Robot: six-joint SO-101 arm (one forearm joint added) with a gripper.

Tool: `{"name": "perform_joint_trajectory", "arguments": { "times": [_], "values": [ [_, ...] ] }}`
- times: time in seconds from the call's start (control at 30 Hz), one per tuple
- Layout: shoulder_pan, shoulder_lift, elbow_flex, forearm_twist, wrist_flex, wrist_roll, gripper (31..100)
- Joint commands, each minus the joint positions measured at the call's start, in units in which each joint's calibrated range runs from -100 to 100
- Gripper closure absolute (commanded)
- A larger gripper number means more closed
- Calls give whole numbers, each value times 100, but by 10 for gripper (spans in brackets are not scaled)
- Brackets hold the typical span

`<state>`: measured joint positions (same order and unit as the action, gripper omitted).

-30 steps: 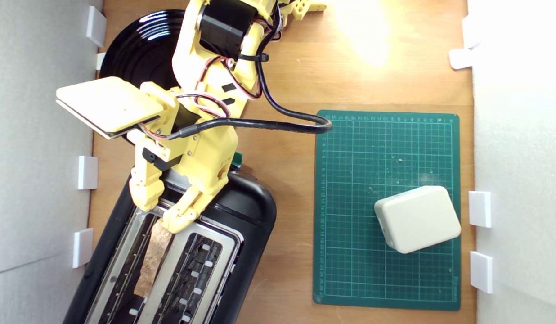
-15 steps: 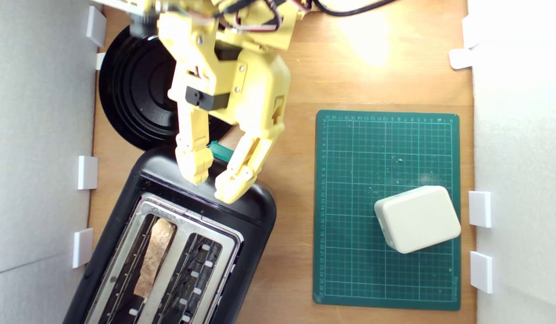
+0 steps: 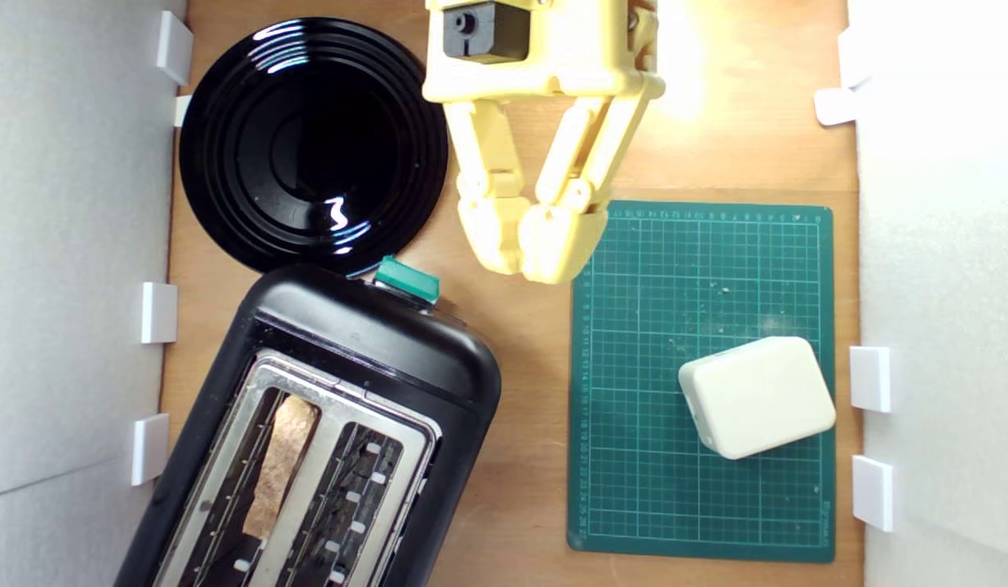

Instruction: Pick bread and place in toaster

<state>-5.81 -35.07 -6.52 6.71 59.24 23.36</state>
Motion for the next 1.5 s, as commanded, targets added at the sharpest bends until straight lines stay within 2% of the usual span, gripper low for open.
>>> {"name": "perform_joint_trajectory", "arguments": {
  "times": [0.0, 0.17, 0.27, 0.5, 0.77, 0.93, 1.07, 1.17, 1.47],
  "values": [
    [-386, -486, 547, -18, -19, -529, 803],
    [-773, -1019, 1582, 27, -28, -1078, 830],
    [-918, -1443, 2272, -9, -96, -1214, 844],
    [-885, -2541, 4124, 45, -702, -1465, 890],
    [-909, -3623, 5722, -27, -736, -1476, 890],
    [-958, -4280, 6512, -36, -736, -1507, 891],
    [-958, -4588, 6812, -36, -736, -1664, 941],
    [-966, -4754, 7002, -45, -736, -1685, 947],
    [-1159, -5595, 8064, -607, -736, -1680, 980]
  ]
}}
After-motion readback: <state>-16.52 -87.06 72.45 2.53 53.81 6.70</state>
